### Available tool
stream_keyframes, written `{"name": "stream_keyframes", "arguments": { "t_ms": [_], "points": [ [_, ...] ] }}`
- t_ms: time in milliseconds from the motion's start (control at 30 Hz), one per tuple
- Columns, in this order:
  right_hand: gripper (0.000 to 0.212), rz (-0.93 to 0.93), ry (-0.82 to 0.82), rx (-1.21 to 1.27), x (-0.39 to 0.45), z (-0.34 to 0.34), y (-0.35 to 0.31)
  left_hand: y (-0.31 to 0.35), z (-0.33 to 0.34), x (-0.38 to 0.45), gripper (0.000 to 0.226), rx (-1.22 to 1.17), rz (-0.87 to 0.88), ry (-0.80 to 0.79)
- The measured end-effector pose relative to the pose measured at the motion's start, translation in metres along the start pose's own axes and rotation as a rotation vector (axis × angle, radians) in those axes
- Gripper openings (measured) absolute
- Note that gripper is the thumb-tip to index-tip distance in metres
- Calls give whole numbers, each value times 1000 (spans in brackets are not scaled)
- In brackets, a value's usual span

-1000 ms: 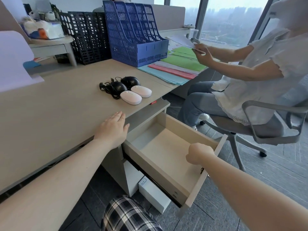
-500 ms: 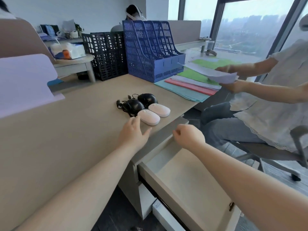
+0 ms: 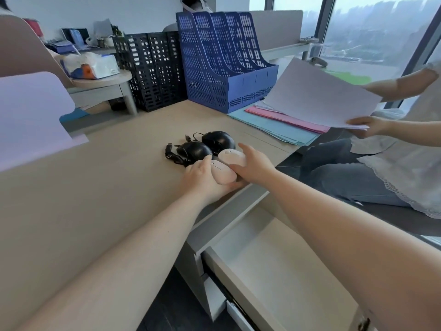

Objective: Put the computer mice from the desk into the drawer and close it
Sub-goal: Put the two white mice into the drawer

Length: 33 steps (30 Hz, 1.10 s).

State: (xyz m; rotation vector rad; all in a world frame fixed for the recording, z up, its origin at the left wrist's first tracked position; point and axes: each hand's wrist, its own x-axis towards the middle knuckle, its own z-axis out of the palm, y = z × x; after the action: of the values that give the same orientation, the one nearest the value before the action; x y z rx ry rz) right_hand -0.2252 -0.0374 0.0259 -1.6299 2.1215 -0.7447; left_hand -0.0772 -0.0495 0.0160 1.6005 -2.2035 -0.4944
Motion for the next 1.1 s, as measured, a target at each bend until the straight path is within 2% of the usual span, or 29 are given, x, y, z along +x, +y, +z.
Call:
{"name": "stream_keyframes", "arguments": {
  "t_ms": [133, 333, 467, 567, 733, 900, 1100],
  "points": [
    [75, 17, 57, 47, -8, -1, 6, 4, 2, -5, 117, 20, -26, 61],
    [72, 68, 190, 203, -58, -11, 35, 30, 23, -45, 113, -15, 78, 201],
    [47, 78, 249, 148, -101, -25, 60, 44, 50, -74, 107, 39, 151, 155],
    [44, 146, 183, 157, -119, -23, 84, 51, 67, -89, 105, 95, 172, 91],
    [58, 171, 10, 38, -121, 1, 120, 48, 96, -105, 103, 123, 107, -11],
    [58, 231, -130, -7, -110, 34, 146, 31, 134, -112, 112, 156, 2, -204],
    [73, 255, -291, -74, -107, 73, 168, 16, 169, -109, 108, 193, -16, -380]
  ]
}}
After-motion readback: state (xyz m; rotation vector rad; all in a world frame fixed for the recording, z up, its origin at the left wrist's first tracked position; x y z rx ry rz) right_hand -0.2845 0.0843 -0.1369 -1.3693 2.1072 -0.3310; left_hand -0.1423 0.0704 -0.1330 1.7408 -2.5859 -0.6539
